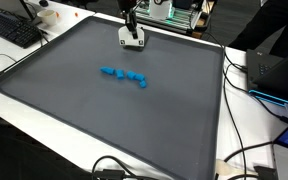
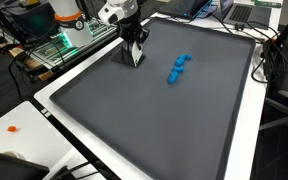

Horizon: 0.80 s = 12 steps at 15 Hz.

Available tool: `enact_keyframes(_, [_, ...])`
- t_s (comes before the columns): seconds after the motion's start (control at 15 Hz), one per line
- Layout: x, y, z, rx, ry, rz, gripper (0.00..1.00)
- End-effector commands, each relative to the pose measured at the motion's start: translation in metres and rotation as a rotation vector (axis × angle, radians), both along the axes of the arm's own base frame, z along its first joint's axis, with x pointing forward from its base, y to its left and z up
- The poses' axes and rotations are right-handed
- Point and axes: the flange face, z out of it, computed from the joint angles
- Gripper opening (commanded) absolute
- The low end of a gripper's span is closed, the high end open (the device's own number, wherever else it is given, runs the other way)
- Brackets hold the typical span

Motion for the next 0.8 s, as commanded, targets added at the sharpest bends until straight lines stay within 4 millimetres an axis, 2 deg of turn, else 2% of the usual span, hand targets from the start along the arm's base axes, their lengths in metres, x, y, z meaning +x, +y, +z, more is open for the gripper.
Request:
enact_keyframes(0.0, [-0.0103,-0.0018,-0.0020,0.004,-0.018,-0.071,0.01])
enact_keyframes(0.73, [-0.0106,0.0014,-0.0087,0.013,-0.028,-0.105,0.01])
